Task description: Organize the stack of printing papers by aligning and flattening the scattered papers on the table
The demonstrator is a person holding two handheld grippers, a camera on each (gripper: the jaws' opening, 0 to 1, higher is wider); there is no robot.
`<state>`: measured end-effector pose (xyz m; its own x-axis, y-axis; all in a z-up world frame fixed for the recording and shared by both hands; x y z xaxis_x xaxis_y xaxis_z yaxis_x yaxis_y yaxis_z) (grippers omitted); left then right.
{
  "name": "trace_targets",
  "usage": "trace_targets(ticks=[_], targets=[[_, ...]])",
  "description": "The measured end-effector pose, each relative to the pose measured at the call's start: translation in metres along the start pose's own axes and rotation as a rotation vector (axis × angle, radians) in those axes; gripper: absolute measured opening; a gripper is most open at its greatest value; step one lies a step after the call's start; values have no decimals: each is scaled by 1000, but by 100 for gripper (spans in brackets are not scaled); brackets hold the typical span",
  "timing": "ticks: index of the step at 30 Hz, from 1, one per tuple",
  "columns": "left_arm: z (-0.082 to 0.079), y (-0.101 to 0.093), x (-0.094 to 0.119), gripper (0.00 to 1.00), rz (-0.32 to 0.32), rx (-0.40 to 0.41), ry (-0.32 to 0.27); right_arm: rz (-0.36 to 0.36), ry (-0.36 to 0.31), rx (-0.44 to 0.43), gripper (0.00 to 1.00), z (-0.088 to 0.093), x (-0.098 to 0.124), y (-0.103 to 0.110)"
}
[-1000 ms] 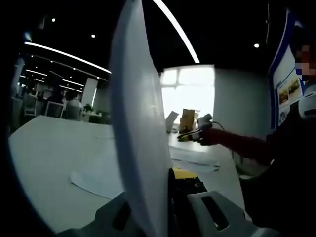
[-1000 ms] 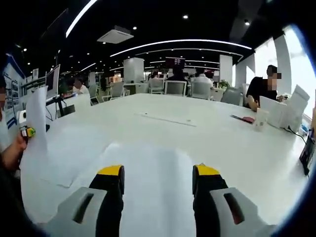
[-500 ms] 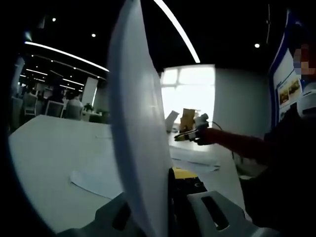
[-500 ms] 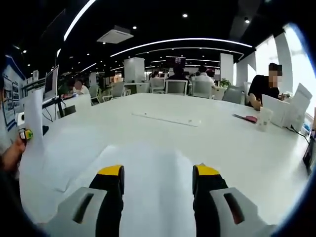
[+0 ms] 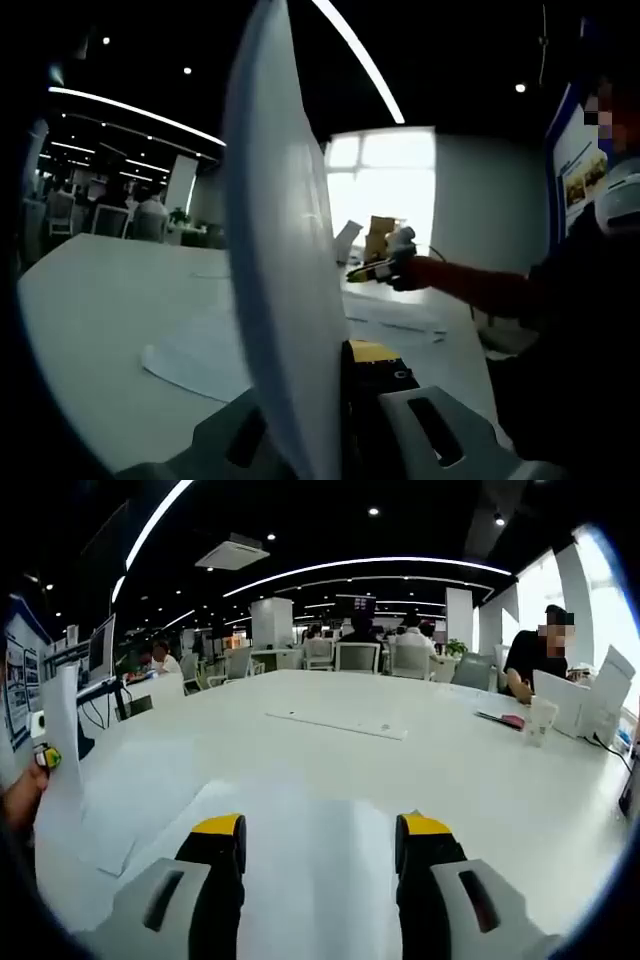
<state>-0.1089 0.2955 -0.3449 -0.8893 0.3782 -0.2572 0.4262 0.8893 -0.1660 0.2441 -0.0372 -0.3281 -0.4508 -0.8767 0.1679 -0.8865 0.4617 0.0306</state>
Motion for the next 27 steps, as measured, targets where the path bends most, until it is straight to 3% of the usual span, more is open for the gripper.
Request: trace_targets(ticks=[3,4,8,18,27], targets=[[0,0,0,6,-1,-1,4,-2,-2,-2,58,1,-1,0],[0,1,0,6,-1,-2,5,-2,0,-8,59,1,-23,-23],[1,1,0,6,-3,-1,7,-6,-4,-14,59,2,-37,-44],[1,2,-1,6,-4,-3,16,-8,-8,-20,60,3,-41,-57],[1,3,-1,6,-7,-4,16,-13,-5,-18,60,4,-44,-54]])
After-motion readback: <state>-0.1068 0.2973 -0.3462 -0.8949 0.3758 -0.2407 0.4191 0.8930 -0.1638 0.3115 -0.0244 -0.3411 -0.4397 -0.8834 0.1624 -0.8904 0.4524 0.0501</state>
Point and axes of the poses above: the point that each gripper's makers call its tool centre point, and the gripper's own axes: x roughly backward along the fingers, y roughly to its left, z roughly out of its underside, the point moved 10 cm from there along x, roughly backward along the fingers, and after that the axes turned 13 degrees about -y, right-handed, at the moved point
